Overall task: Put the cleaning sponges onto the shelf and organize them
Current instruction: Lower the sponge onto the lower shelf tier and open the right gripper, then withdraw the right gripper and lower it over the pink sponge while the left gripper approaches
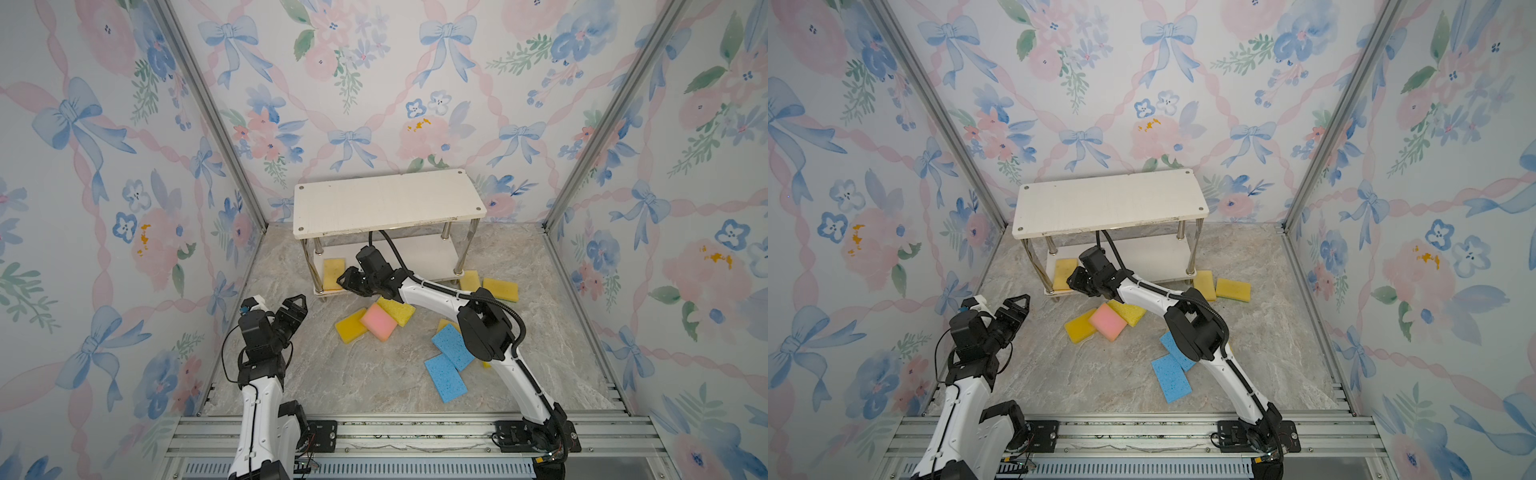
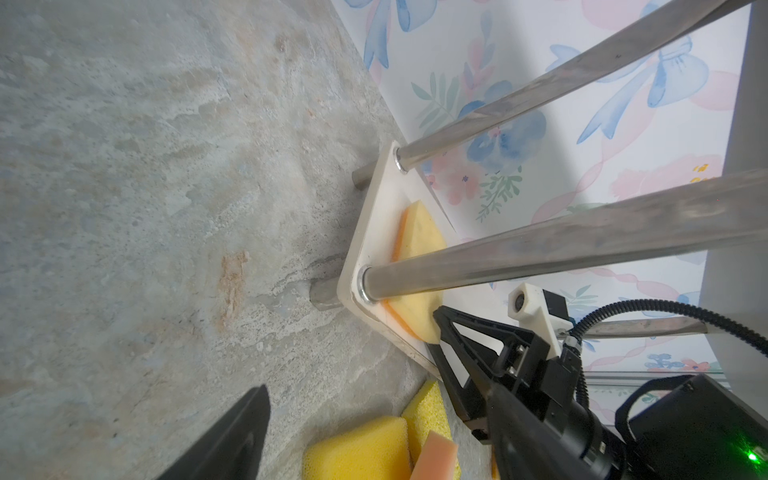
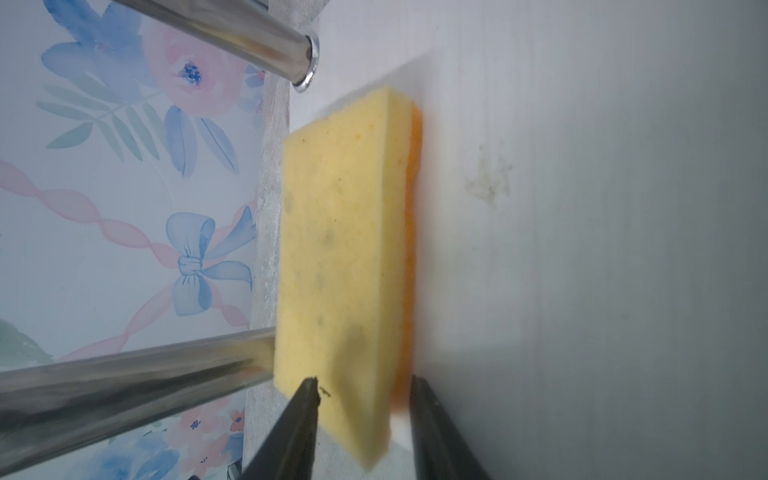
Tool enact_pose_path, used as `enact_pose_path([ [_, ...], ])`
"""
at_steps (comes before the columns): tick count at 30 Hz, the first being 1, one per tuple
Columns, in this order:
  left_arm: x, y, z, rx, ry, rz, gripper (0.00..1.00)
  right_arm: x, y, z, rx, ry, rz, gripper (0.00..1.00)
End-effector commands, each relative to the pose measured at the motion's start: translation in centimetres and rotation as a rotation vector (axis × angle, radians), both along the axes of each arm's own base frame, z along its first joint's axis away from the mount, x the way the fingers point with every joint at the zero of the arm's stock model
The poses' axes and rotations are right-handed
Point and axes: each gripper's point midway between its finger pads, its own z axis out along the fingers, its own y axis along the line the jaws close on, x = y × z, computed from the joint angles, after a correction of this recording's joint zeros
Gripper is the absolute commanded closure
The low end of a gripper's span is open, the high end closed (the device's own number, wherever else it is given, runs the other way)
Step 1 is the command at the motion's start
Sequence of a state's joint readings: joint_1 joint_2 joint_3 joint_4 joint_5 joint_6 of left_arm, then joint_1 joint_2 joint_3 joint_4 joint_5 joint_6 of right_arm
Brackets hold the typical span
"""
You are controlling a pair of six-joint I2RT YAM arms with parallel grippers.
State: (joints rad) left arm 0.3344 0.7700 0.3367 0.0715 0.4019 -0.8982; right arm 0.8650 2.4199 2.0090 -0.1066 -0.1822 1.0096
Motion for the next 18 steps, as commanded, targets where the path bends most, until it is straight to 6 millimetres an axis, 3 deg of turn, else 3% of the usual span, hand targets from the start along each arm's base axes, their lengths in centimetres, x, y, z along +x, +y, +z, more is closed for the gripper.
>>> enact_pose_path([
  [1, 0.2, -0.1, 0.7, 0.012, -0.011, -0.017, 0.16, -0.1, -1.2, -0.5, -0.036, 0.011, -0.023, 0.58],
  [5, 0.1, -0.1, 0.8, 0.011, -0.015, -0.016, 0.16, -0.2, -1.6, 0.4, -0.02, -0.013, -0.027, 0.54],
  [10, 0.0, -0.4, 1.2, 0.028, -0.03, -0.036, 0.16, -0.7, -2.6, 3.1, 0.046, -0.079, -0.016, 0.47],
  [15, -0.9, -0.9, 1.3, 0.083, -0.018, -0.061, 0.16, -2.6, -4.3, 5.0, 0.064, -0.112, 0.0, 0.44],
  [18, -1.7, -1.9, 0.9, 0.046, -0.028, -0.083, 0.16, -4.3, -5.5, 5.1, 0.043, -0.115, 0.016, 0.44],
])
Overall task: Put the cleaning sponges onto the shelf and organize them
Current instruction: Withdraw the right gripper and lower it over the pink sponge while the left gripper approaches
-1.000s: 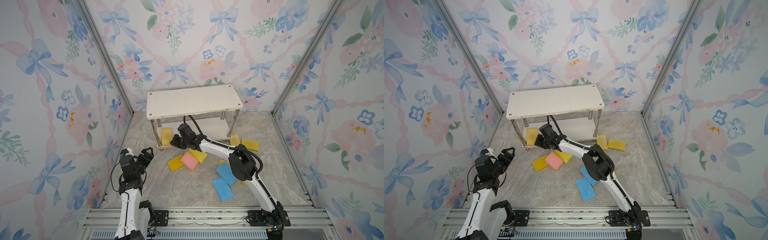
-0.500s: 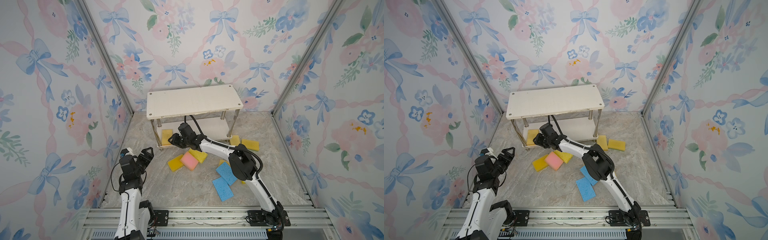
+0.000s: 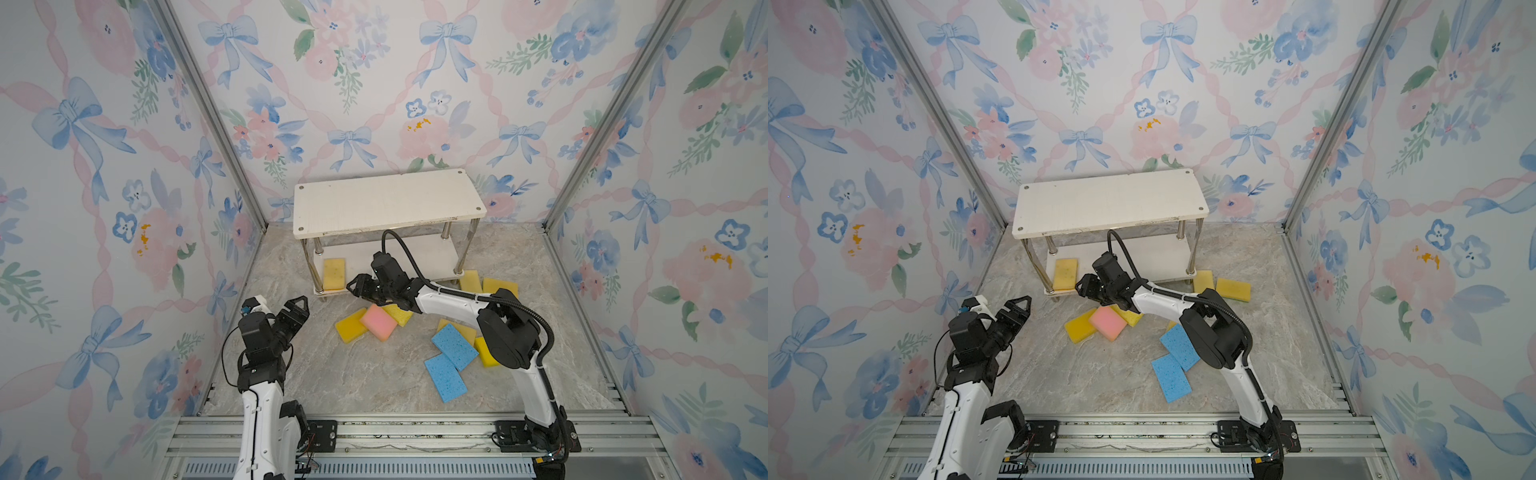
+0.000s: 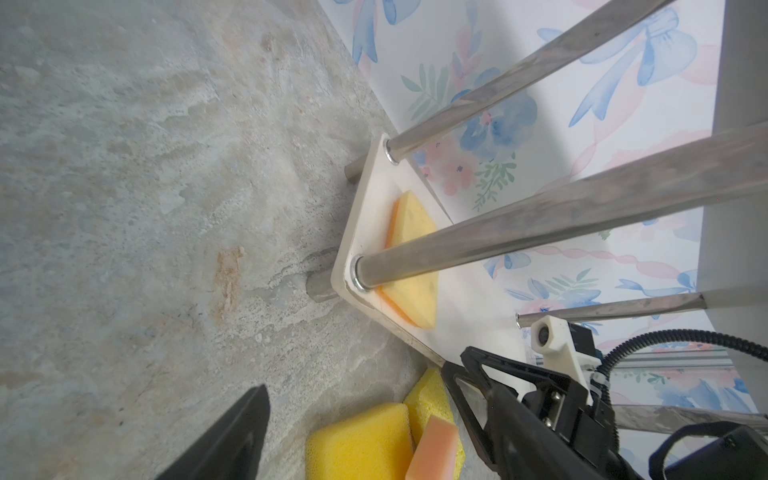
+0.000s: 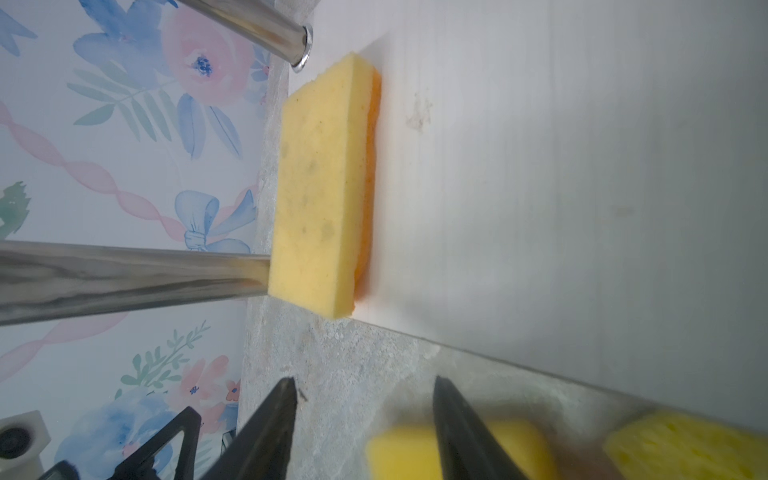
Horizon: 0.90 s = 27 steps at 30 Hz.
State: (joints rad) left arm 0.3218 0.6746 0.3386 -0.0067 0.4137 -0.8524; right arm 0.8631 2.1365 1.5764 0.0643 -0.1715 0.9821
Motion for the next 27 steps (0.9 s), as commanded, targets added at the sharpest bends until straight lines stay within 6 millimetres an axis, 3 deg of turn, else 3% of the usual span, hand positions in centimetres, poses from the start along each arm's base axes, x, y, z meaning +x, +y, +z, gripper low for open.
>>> enact_pose_path([
  [1, -0.9, -1.4, -0.3, -0.013, -0.002, -0.056, 0.16, -1.2, -1.1, 3.4, 0.03, -0.075, 0.019, 0.43],
  [3, -1.3, -2.2, -1.1, -0.035, 0.017, -0.083, 0.16, -2.7, -2.1, 3.3, 0.002, -0.078, 0.038, 0.43],
  [6, -1.7, -3.7, -0.4, -0.037, -0.006, -0.141, 0.16, -4.9, -4.6, 3.7, -0.095, -0.107, 0.075, 0.42],
  [11, -2.1, -6.5, 0.1, -0.079, 0.001, -0.25, 0.16, -8.2, -8.4, 2.0, -0.262, -0.074, 0.242, 0.38],
  [18, -4.2, -10.6, -3.4, -0.127, 0.101, -0.346, 0.16, -12.0, -9.5, -0.4, -0.276, -0.08, 0.601, 0.37],
  [20, -4.6, -11.4, -3.6, -0.125, 0.098, -0.353, 0.16, -12.0, -10.0, -1.2, -0.332, -0.099, 0.648, 0.37],
  [27, -5.6, -13.5, -4.8, -0.151, 0.121, -0.398, 0.18, -9.4, -12.1, -2.4, -0.39, -0.116, 0.596, 0.36],
])
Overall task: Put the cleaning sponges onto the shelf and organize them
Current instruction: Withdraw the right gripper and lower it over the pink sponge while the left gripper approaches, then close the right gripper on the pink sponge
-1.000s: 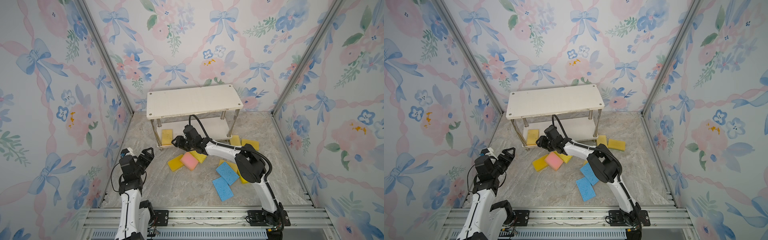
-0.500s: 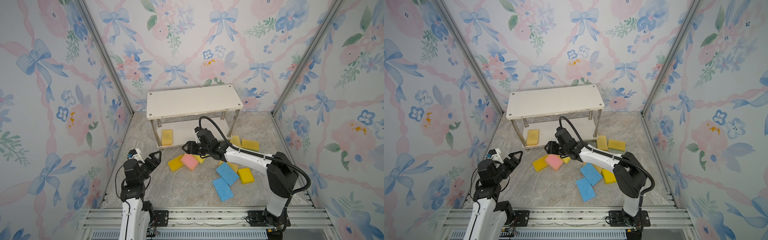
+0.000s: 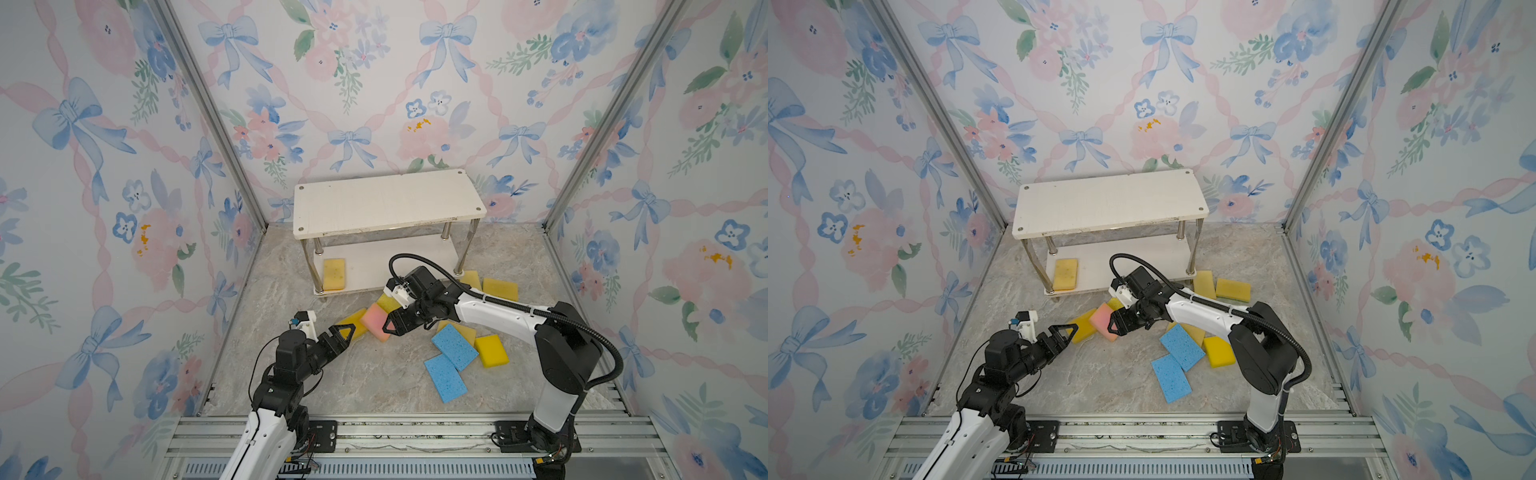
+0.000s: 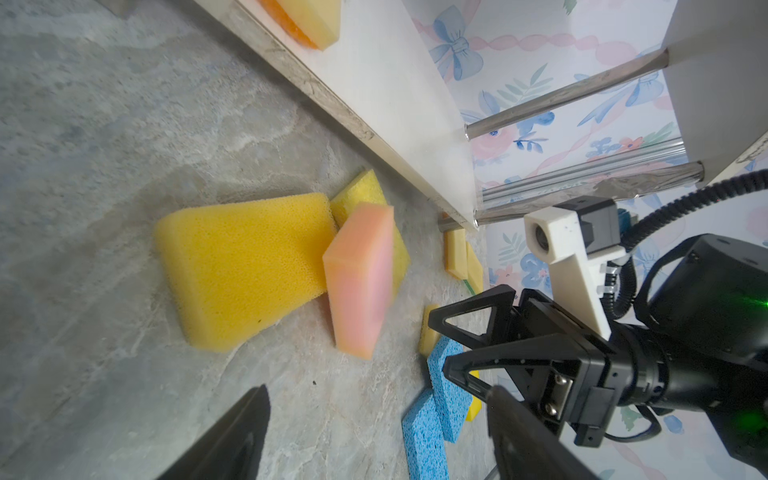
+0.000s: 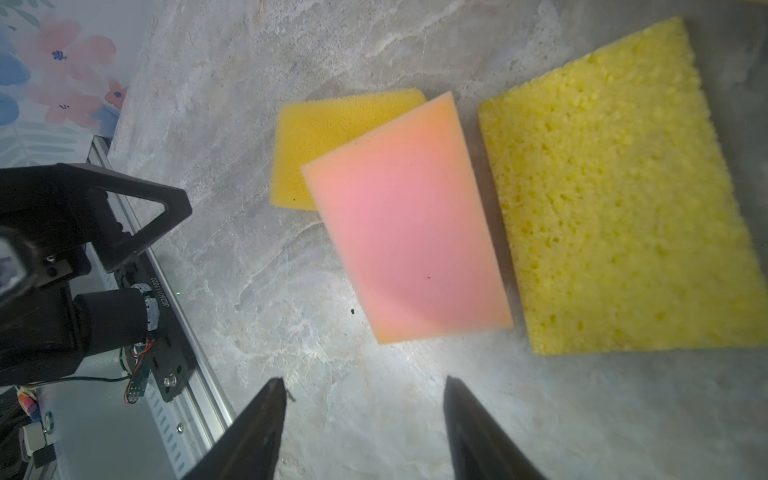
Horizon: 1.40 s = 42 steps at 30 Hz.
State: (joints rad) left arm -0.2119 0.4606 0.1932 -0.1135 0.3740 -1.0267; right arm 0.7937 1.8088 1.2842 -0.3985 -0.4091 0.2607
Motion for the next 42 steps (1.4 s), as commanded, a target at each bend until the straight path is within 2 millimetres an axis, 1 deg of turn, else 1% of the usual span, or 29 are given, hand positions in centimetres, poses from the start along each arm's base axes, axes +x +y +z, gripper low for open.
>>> enact_pose_path([
  [1, 0.2, -0.5, -1.0, -0.008, 0.03, 0.017, 0.19, 1.4, -1.1, -0.6, -0.016, -0.011, 0.003, 0.36],
  [4, 0.6, -2.2, -1.0, -0.012, 0.024, -0.024, 0.21, 1.9, -1.5, -1.2, -0.009, 0.003, -0.033, 0.36],
  [7, 1.6, -3.8, -1.2, 0.019, 0.033, -0.057, 0.22, 2.0, -1.4, -1.2, 0.028, 0.019, -0.053, 0.36],
  [10, 2.7, -4.6, -1.2, 0.055, 0.032, -0.077, 0.23, 2.0, -1.4, -1.5, 0.031, 0.026, -0.057, 0.36],
  [13, 3.7, -4.9, -1.4, 0.078, 0.035, -0.075, 0.24, 2.4, -1.2, -1.8, 0.038, 0.037, -0.058, 0.36],
  [18, 4.6, -5.8, -1.7, 0.055, 0.048, -0.091, 0.26, 3.4, -0.7, -2.2, 0.094, 0.062, -0.069, 0.37],
  [23, 4.8, -5.9, -1.4, 0.054, 0.043, -0.093, 0.27, 4.3, 0.3, -2.3, 0.115, 0.062, -0.038, 0.37],
  [27, 4.6, -5.6, -1.7, 0.065, 0.049, -0.082, 0.28, 4.9, 1.2, -2.5, 0.126, 0.064, -0.013, 0.38],
  [31, 4.6, -5.6, -2.2, 0.067, 0.061, -0.081, 0.28, 5.0, 1.8, -2.8, 0.145, 0.075, 0.007, 0.39],
  [36, 4.8, -5.7, -2.5, 0.063, 0.063, -0.082, 0.29, 4.5, 2.3, -3.4, 0.169, 0.108, 0.033, 0.41],
  [42, 4.8, -5.7, -2.7, 0.057, 0.068, -0.085, 0.29, 3.1, 2.9, -3.6, 0.194, 0.134, 0.069, 0.45],
])
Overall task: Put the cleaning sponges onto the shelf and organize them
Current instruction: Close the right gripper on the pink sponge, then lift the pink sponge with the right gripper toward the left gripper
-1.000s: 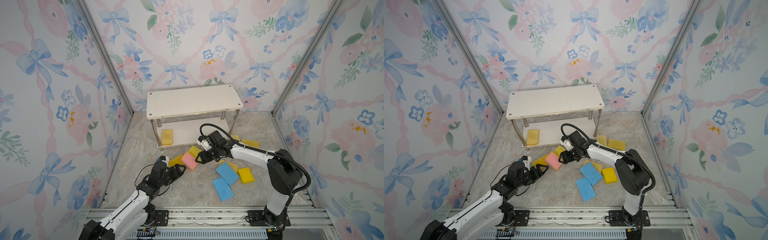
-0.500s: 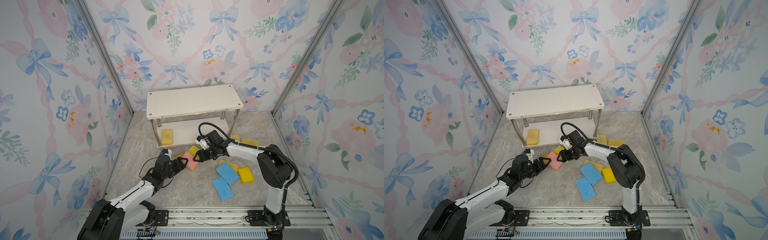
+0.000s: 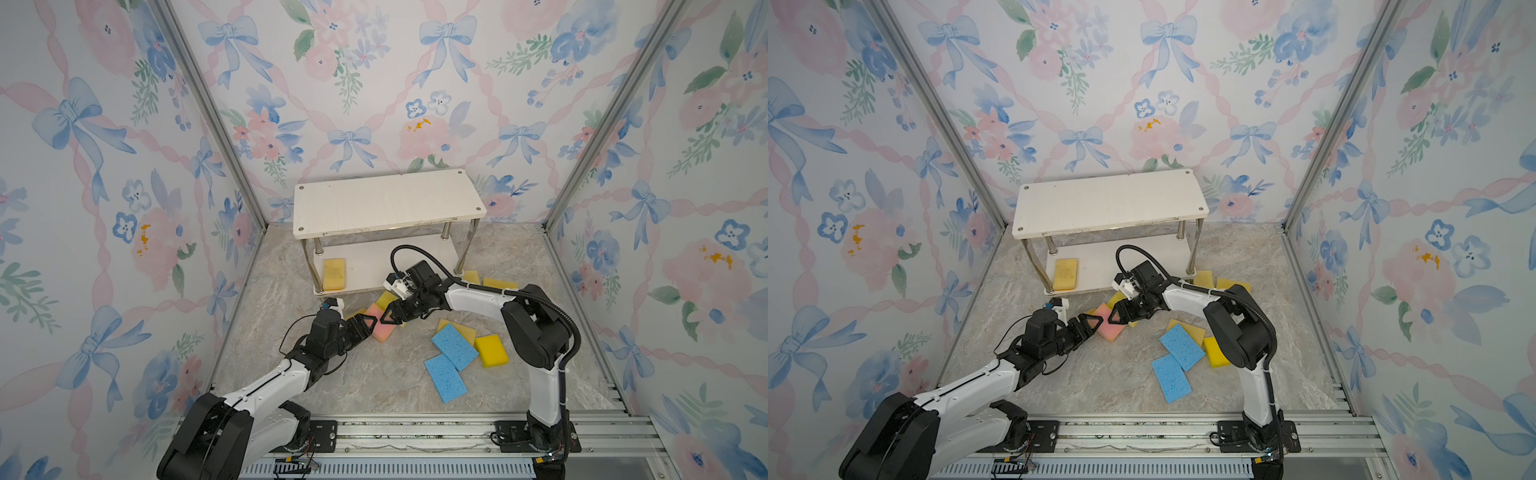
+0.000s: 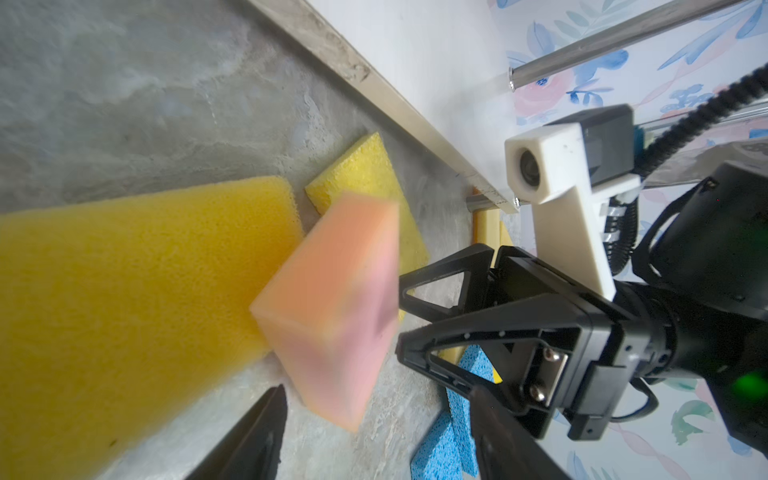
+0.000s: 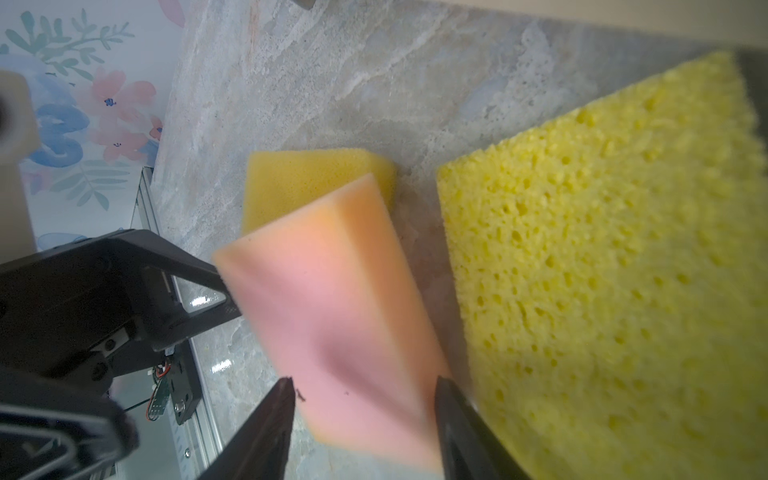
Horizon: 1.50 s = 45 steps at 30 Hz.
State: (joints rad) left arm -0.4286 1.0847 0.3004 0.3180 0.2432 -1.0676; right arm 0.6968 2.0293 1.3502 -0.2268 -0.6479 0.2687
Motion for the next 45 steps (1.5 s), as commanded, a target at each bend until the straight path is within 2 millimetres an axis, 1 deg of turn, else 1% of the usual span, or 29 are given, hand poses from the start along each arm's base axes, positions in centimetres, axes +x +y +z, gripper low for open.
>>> enact_pose_path([
  [1, 0.2, 0.0, 0.2, -0.006, -0.016, -0.003, 0.29, -0.7, 0.8, 0.1, 0.038, 0.003, 0.038, 0.46],
  [6, 0.0, 0.1, 0.1, -0.011, -0.017, -0.003, 0.29, -1.7, 0.9, 0.0, 0.056, 0.013, 0.022, 0.58],
  [8, 0.0, 0.2, 0.0, -0.011, -0.015, -0.002, 0.29, -2.3, 1.1, -0.4, 0.042, 0.019, 0.029, 0.62],
  [11, -0.2, 0.3, -0.2, -0.012, -0.011, -0.003, 0.29, -3.1, 1.1, -1.3, 0.003, 0.021, 0.038, 0.65],
  [13, -0.3, 0.4, -0.3, -0.014, -0.011, -0.004, 0.29, -3.2, 1.1, -1.7, -0.016, 0.021, 0.031, 0.7],
  [15, -0.4, 0.4, -0.1, -0.021, -0.013, -0.003, 0.29, -3.1, 0.8, -1.9, -0.025, 0.021, 0.01, 0.8],
  [18, -0.5, 0.6, 0.1, -0.027, -0.016, -0.003, 0.29, -3.1, 0.6, -1.7, -0.017, 0.018, -0.018, 0.9],
  [20, -0.7, 0.7, 0.3, -0.028, -0.021, -0.003, 0.29, -3.1, 0.5, -1.3, -0.011, 0.015, -0.033, 0.94],
  [24, -0.9, 0.9, 0.8, -0.018, -0.037, -0.013, 0.29, -3.3, -0.2, -0.5, -0.002, 0.012, -0.074, 0.98],
  [28, -1.4, 0.6, 2.3, -0.002, -0.083, -0.065, 0.25, -3.8, -1.3, 1.4, 0.003, 0.015, -0.115, 0.99],
  [30, -1.6, 0.1, 3.4, -0.021, -0.116, -0.105, 0.23, -4.6, -1.7, 2.7, 0.014, 0.02, -0.118, 0.99],
  [35, -2.1, -1.3, 5.9, -0.07, -0.172, -0.194, 0.23, -6.0, -3.1, 5.9, 0.005, 0.017, -0.114, 0.99],
  [36, -2.1, -1.4, 6.5, -0.082, -0.186, -0.199, 0.22, -6.3, -3.2, 6.4, 0.008, 0.02, -0.109, 0.99],
  [37, -2.1, -1.6, 6.9, -0.095, -0.198, -0.204, 0.22, -6.7, -3.3, 7.5, 0.023, 0.01, -0.103, 0.99],
  [41, -2.3, -2.4, 8.6, -0.172, -0.236, -0.235, 0.23, -8.0, -3.6, 9.7, 0.039, 0.004, -0.072, 0.99],
  [45, -2.4, -3.4, 9.7, -0.194, -0.26, -0.267, 0.28, -9.0, -3.4, 10.8, 0.037, 0.002, -0.034, 0.99],
])
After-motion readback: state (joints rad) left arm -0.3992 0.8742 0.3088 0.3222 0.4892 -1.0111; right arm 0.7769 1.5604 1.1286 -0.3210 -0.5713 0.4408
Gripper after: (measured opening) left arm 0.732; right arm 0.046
